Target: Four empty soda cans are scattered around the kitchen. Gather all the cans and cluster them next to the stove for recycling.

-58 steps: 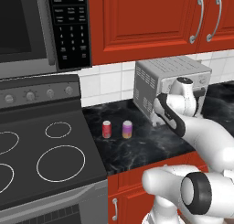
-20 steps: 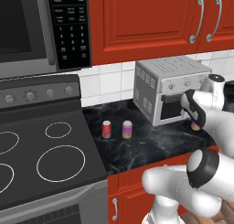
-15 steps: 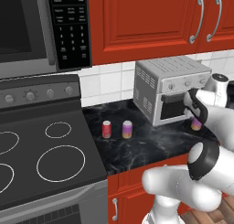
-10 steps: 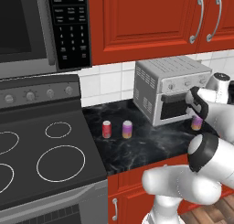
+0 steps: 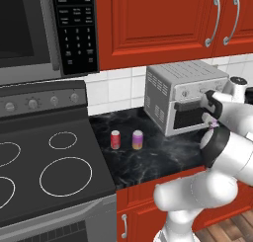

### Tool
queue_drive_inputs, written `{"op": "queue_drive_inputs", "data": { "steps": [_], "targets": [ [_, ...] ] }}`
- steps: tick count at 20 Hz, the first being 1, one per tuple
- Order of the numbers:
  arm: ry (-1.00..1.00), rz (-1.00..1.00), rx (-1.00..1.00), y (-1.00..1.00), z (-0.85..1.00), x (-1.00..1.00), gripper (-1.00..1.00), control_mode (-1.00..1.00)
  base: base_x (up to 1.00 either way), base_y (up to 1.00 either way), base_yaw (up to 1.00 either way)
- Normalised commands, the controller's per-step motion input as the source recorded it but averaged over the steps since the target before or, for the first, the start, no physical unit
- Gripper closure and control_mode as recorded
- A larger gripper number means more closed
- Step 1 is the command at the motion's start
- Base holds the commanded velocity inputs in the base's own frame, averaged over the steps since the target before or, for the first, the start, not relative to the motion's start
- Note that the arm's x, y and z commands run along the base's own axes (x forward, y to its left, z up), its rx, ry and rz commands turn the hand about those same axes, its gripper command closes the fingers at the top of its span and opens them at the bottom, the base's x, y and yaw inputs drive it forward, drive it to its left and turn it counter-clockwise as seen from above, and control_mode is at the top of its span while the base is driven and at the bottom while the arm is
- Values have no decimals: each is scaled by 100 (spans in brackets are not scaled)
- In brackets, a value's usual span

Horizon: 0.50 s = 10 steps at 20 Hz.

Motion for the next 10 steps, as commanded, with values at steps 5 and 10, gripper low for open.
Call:
{"op": "queue_drive_inputs", "data": {
  "steps": [5, 10],
  "targets": [
    [7, 0, 1, -16, -21, 22, -100, -100, 0, 0, 0],
    [2, 0, 0, -15, -23, 18, -100, -100, 0, 0, 0]
  ]
}}
